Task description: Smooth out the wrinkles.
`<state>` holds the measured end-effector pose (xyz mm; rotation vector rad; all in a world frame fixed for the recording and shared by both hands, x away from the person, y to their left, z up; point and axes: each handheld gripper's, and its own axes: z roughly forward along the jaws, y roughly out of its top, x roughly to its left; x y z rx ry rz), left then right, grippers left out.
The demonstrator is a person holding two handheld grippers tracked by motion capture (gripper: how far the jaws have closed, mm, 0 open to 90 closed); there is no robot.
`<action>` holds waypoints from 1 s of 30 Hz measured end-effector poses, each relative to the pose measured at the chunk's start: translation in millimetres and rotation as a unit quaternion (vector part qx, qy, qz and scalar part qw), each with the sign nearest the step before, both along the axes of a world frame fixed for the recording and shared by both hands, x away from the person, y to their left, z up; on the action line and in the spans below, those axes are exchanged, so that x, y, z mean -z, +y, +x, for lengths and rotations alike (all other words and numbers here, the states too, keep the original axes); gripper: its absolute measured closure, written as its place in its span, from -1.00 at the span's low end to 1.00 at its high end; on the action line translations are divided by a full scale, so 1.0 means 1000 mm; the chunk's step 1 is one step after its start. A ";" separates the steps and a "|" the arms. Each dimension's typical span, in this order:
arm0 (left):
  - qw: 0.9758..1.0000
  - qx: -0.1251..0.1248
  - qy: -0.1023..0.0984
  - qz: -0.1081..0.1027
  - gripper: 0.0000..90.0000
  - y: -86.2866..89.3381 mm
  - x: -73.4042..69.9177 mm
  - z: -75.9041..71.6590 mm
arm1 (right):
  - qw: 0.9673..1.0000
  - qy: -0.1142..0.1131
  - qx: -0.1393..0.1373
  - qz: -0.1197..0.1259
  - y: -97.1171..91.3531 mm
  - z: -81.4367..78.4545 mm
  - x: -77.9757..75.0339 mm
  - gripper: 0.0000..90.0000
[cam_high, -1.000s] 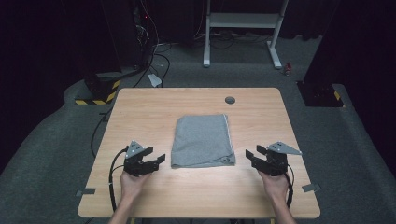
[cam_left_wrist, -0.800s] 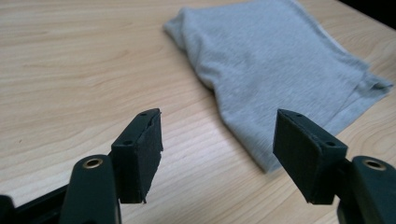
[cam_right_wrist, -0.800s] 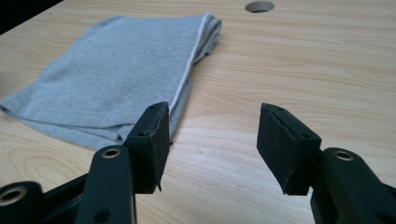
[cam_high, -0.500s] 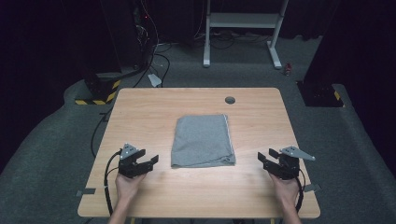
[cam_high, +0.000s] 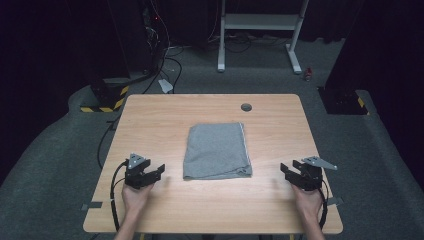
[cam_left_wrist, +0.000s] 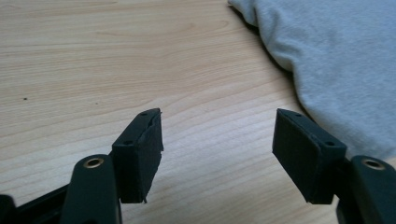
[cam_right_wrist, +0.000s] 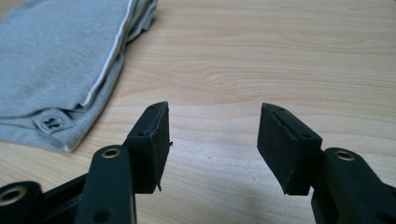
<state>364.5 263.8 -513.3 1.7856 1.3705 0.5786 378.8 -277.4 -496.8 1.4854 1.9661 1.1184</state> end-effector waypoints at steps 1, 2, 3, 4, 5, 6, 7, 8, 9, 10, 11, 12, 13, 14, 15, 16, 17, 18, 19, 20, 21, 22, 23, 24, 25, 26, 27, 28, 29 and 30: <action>1.000 -0.003 0.002 0.000 -0.25 0.000 0.001 0.001 | 1.000 0.000 0.001 -0.006 0.000 0.001 0.001 -0.03; 1.000 -0.005 0.003 0.002 -0.26 0.000 0.002 0.002 | 1.000 0.001 0.002 -0.005 0.000 0.001 0.001 -0.03; 1.000 -0.008 0.006 0.007 -0.26 0.001 0.004 0.004 | 1.000 0.003 0.004 -0.004 0.000 0.002 0.002 -0.04; 1.000 -0.010 0.009 0.007 -0.26 0.001 0.006 0.006 | 1.000 0.006 0.005 -0.006 0.001 0.003 0.003 -0.04; 1.000 -0.012 0.011 0.009 -0.26 0.001 0.007 0.007 | 1.000 0.010 0.006 -0.011 0.001 0.004 0.004 -0.04; 1.000 -0.014 0.012 0.008 -0.26 0.001 0.008 0.009 | 1.000 0.010 0.006 -0.019 0.002 0.006 0.005 -0.05; 1.000 -0.016 0.015 0.009 -0.26 0.002 0.009 0.011 | 1.000 0.015 0.007 -0.021 0.003 0.007 0.007 -0.05; 1.000 -0.017 0.018 0.012 -0.26 0.002 0.010 0.012 | 1.000 0.017 0.006 -0.025 0.004 0.008 0.008 -0.06; 1.000 -0.020 0.019 0.015 -0.26 0.002 0.012 0.013 | 0.999 0.021 0.007 -0.027 0.005 0.009 0.009 -0.06; 0.999 -0.020 0.025 0.019 -0.26 0.001 0.013 0.015 | 0.999 0.020 0.007 -0.036 0.006 0.011 0.010 -0.06; 0.999 -0.020 0.025 0.025 -0.26 0.001 0.013 0.016 | 0.999 0.023 0.008 -0.044 0.007 0.012 0.011 -0.07; 0.999 -0.022 0.022 0.028 -0.26 -0.001 0.013 0.016 | 0.998 0.027 0.011 -0.047 0.007 0.013 0.012 -0.07; 0.999 -0.022 0.023 0.029 -0.25 -0.001 0.013 0.018 | 0.998 0.029 0.013 -0.051 0.008 0.014 0.014 -0.07; 0.999 -0.023 0.025 0.026 -0.26 -0.002 0.014 0.020 | 0.998 0.030 0.016 -0.052 0.008 0.014 0.015 -0.08; 0.999 -0.024 0.023 0.025 -0.26 -0.003 0.014 0.020 | 0.998 0.031 0.019 -0.050 0.009 0.015 0.016 -0.08; 0.999 -0.027 0.019 0.023 -0.26 -0.003 0.014 0.021 | 0.998 0.030 0.019 -0.051 0.009 0.016 0.017 -0.08; 0.999 -0.027 0.019 0.023 -0.26 -0.003 0.014 0.021 | 0.998 0.031 0.022 -0.052 0.010 0.017 0.018 -0.08; 0.999 -0.026 0.025 0.025 -0.27 -0.002 0.013 0.022 | 0.998 0.030 0.020 -0.057 0.011 0.018 0.018 -0.08; 0.999 -0.028 0.027 0.030 -0.28 -0.002 0.014 0.023 | 0.998 0.031 0.021 -0.058 0.012 0.019 0.019 -0.08; 0.999 -0.029 0.026 0.032 -0.28 -0.003 0.014 0.023 | 0.997 0.030 0.021 -0.063 0.012 0.020 0.020 -0.09; 0.999 -0.030 0.026 0.034 -0.28 -0.003 0.014 0.023 | 0.997 0.030 0.021 -0.064 0.012 0.020 0.021 -0.09; 0.999 -0.029 0.027 0.036 -0.29 -0.003 0.014 0.023 | 0.997 0.033 0.023 -0.066 0.013 0.021 0.022 -0.09; 0.998 -0.027 0.028 0.041 -0.30 -0.004 0.014 0.023 | 0.997 0.033 0.023 -0.069 0.014 0.022 0.023 -0.09; 0.998 -0.026 0.028 0.042 -0.30 -0.004 0.014 0.023 | 0.996 0.035 0.025 -0.072 0.015 0.022 0.024 -0.10; 0.998 -0.026 0.029 0.045 -0.30 -0.005 0.014 0.024 | 0.996 0.034 0.024 -0.078 0.015 0.023 0.025 -0.10; 0.998 -0.028 0.031 0.045 -0.31 -0.006 0.014 0.024 | 0.996 0.037 0.027 -0.079 0.016 0.023 0.026 -0.11; 0.998 -0.026 0.031 0.049 -0.32 -0.006 0.014 0.025 | 0.996 0.034 0.028 -0.082 0.017 0.023 0.026 -0.11; 0.998 -0.026 0.034 0.051 -0.33 -0.006 0.014 0.025 | 0.996 0.032 0.024 -0.084 0.017 0.023 0.026 -0.11; 0.998 -0.025 0.034 0.052 -0.35 -0.007 0.014 0.025 | 0.995 0.035 0.024 -0.086 0.018 0.023 0.026 -0.13; 0.998 -0.023 0.034 0.054 -0.36 -0.008 0.015 0.024 | 0.995 0.035 0.023 -0.088 0.019 0.022 0.026 -0.13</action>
